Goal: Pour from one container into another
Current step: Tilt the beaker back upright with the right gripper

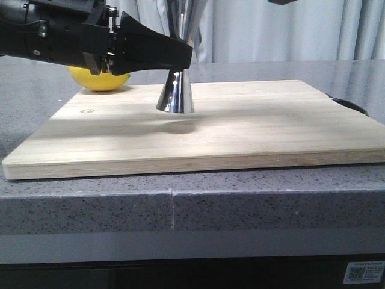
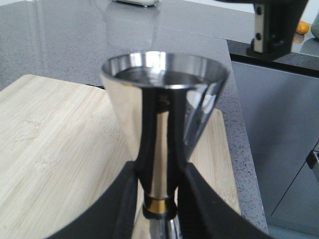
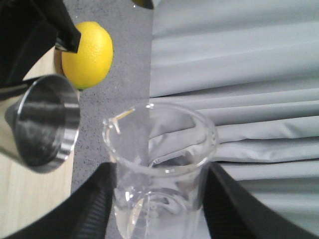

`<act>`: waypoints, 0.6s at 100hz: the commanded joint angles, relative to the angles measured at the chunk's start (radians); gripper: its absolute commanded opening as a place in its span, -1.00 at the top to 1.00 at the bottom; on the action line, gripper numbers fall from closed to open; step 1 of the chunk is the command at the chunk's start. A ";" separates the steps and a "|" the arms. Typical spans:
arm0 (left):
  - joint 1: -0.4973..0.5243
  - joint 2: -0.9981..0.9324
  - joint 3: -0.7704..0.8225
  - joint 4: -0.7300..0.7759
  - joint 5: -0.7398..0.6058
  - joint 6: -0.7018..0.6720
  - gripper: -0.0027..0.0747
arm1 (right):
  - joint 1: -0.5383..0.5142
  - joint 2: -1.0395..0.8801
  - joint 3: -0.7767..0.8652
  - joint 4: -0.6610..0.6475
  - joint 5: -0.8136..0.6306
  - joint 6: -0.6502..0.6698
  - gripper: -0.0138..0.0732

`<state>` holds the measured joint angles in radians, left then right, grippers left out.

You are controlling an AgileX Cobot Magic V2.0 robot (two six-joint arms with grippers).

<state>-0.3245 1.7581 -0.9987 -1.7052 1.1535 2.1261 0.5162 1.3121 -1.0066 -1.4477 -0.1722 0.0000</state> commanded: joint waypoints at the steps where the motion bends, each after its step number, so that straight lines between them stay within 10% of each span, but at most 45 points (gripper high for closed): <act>1: -0.008 -0.043 -0.029 -0.068 0.116 0.003 0.58 | 0.001 -0.039 -0.040 0.073 -0.024 0.000 0.17; 60: -0.008 -0.043 -0.029 -0.068 0.116 0.003 0.58 | 0.002 -0.039 -0.040 0.258 0.028 0.283 0.17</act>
<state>-0.3245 1.7581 -0.9987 -1.7052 1.1535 2.1261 0.5182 1.3121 -1.0082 -1.2719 -0.1547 0.2609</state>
